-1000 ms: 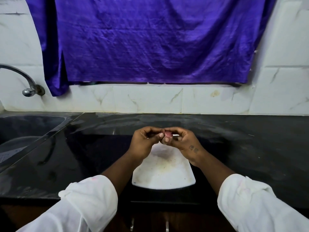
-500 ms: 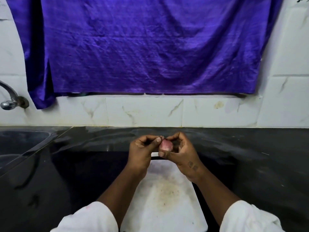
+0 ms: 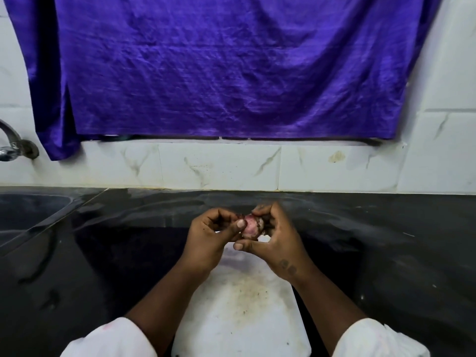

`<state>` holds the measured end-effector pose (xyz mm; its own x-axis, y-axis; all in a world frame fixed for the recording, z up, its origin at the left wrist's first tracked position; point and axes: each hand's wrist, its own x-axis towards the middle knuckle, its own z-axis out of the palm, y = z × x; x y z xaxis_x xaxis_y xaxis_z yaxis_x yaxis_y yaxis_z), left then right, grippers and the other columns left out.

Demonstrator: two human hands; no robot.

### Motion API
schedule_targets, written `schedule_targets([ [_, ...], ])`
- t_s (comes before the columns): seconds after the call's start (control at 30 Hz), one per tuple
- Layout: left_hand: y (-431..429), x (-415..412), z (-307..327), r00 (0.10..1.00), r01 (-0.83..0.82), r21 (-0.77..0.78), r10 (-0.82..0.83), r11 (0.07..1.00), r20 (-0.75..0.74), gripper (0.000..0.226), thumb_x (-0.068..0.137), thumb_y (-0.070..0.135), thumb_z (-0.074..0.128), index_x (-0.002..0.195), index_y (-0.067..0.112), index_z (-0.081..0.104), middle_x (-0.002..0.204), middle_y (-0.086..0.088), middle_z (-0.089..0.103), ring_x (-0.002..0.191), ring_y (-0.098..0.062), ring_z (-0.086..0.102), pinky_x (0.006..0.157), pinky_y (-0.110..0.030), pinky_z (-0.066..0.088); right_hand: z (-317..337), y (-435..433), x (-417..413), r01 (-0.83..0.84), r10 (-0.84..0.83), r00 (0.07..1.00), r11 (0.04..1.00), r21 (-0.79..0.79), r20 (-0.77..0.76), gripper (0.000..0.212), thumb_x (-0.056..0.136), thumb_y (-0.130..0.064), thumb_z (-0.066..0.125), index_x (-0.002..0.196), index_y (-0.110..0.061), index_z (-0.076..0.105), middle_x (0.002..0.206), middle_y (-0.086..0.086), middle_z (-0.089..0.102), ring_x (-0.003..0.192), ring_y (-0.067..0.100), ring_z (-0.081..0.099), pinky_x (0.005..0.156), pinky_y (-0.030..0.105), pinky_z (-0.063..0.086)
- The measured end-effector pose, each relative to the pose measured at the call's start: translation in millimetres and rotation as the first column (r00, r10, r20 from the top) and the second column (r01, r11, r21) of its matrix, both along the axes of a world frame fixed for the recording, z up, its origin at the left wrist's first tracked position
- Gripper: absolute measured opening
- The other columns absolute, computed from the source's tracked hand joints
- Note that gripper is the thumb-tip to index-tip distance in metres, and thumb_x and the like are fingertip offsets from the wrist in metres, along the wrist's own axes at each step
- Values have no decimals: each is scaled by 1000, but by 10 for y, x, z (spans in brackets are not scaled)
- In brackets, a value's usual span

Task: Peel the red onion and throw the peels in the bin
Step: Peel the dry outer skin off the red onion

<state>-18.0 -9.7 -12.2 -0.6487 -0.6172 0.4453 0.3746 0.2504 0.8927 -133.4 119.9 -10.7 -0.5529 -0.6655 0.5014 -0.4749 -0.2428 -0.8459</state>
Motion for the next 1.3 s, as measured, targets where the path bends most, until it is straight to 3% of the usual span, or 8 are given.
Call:
schedule_targets([
  [0.1, -13, 39, 36, 998, 50, 79, -47, 996, -44, 6, 88, -1, 73, 94, -2, 73, 86, -13, 78, 80, -23, 76, 68, -29, 61, 28, 23, 0, -72, 76, 993, 996, -57, 88, 47, 65, -20, 95, 97, -31, 62, 107, -7, 71, 101, 14, 71, 84, 31, 59],
  [0.2, 12, 41, 48, 998, 56, 54, -54, 997, -44, 13, 89, -6, 70, 86, 6, 73, 81, -5, 77, 77, -17, 75, 67, -25, 59, 60, 53, -29, -97, 103, 986, 994, -50, 134, 53, 66, -4, 92, 107, -21, 64, 108, 4, 72, 99, 16, 72, 82, 30, 59],
  [0.43, 37, 60, 88, 992, 107, 37, -105, 994, -69, 17, 92, -10, 65, 86, 4, 70, 77, -1, 75, 74, -13, 74, 66, -22, 58, 96, 94, -53, -175, 186, 960, 982, -69, 210, 53, 61, -9, 93, 110, -11, 72, 109, 16, 76, 108, 34, 72, 93, 51, 59],
  [0.73, -10, 117, 148, 976, 208, 98, -199, 973, -91, 9, 92, -2, 66, 90, 5, 71, 82, -5, 76, 79, -20, 76, 72, -30, 62, 102, 138, -65, -324, 351, 883, 936, -137, 312, 50, 76, 0, 75, 125, -7, 67, 121, 15, 74, 115, 28, 70, 92, 32, 57],
  [0.87, 16, 132, 161, 971, 228, 74, -221, 971, -87, 21, 89, -4, 69, 106, 7, 75, 95, -5, 80, 90, -20, 78, 75, -30, 64, 84, 138, -81, -340, 359, 869, 933, -117, 339, 52, 76, -12, 81, 125, -7, 65, 122, 18, 73, 117, 35, 68, 98, 40, 56],
  [0.97, 5, 130, 162, 961, 269, 49, -265, 962, -78, 30, 84, 3, 72, 113, 9, 76, 106, -10, 79, 99, -26, 77, 80, -38, 65, 93, 148, -63, -348, 365, 851, 931, -113, 379, 51, 74, -40, 86, 112, -10, 73, 108, 19, 76, 97, 31, 73, 86, 37, 60],
  [1.17, -30, 104, 99, 983, 177, -251, -183, 952, 1, 18, 84, -10, 76, 99, 1, 78, 100, -21, 73, 93, -34, 76, 84, -42, 65, 96, 142, -86, -291, 270, 873, 957, -11, 406, 56, 93, -54, 56, 111, -5, 74, 86, 18, 68, 68, 23, 59, 60, 30, 49],
  [1.3, -50, 108, 82, 996, 84, -353, -85, 932, 13, 10, 85, -8, 78, 88, 2, 77, 92, -15, 72, 85, -30, 74, 77, -41, 66, 51, 154, -94, -314, 283, 908, 948, 54, 310, 50, 86, -51, 68, 115, -10, 73, 91, 12, 71, 71, 22, 60, 64, 32, 50],
])
